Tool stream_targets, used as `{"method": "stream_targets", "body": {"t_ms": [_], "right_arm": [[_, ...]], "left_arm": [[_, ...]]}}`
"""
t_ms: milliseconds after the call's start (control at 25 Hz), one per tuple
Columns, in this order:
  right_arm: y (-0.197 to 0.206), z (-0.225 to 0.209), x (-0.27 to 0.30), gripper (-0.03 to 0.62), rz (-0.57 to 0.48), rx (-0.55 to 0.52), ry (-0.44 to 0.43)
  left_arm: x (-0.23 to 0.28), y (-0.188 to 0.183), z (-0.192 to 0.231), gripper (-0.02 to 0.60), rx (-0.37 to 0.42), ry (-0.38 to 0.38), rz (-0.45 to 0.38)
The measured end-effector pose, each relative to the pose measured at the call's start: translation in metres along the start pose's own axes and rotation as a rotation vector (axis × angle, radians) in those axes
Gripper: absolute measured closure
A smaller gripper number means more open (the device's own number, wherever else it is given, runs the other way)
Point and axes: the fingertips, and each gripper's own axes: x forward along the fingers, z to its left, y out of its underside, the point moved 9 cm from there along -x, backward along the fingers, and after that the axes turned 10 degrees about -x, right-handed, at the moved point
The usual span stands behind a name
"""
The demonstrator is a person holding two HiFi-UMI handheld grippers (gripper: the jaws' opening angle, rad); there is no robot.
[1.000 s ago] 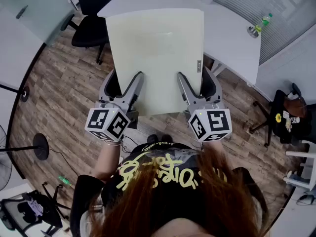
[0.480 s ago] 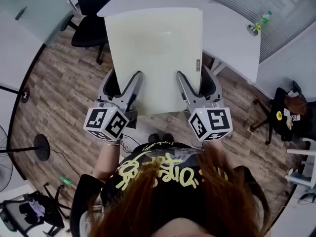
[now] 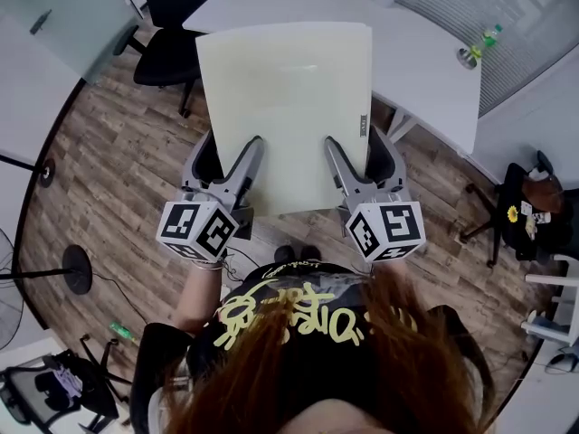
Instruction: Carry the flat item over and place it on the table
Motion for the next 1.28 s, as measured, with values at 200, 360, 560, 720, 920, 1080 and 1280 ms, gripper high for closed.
{"method": "stream_targets", "body": {"t_ms": [200, 360, 560, 720, 920, 1080, 1280], "right_arm": [[0.002, 0.013, 0.005, 0.284, 0.006, -0.003, 0.002], [0.006, 0.026, 0.007, 0.284, 0.006, 0.001, 0.013], [0.008, 0.035, 0.005, 0.284, 0.014, 0.010, 0.027], [0.009, 0.033, 0.002, 0.283, 0.019, 0.013, 0.032], [0.010, 0.032, 0.011, 0.284, 0.013, 0.016, 0.026], [0.013, 0.025, 0.024, 0.283, 0.012, 0.019, 0.006], [0.012, 0.011, 0.057, 0.283, 0.000, 0.019, -0.017]], "left_arm": [[-0.007, -0.002, 0.013, 0.221, -0.006, 0.001, 0.002], [-0.013, -0.005, 0.024, 0.221, -0.001, 0.010, 0.009], [-0.018, -0.006, 0.029, 0.221, 0.002, 0.020, 0.021], [-0.018, -0.003, 0.027, 0.221, -0.001, 0.022, 0.025], [-0.013, -0.005, 0.032, 0.221, 0.003, 0.016, 0.019], [-0.004, -0.006, 0.036, 0.221, 0.009, 0.000, 0.012], [0.021, -0.015, 0.047, 0.221, 0.016, -0.014, -0.010]]}}
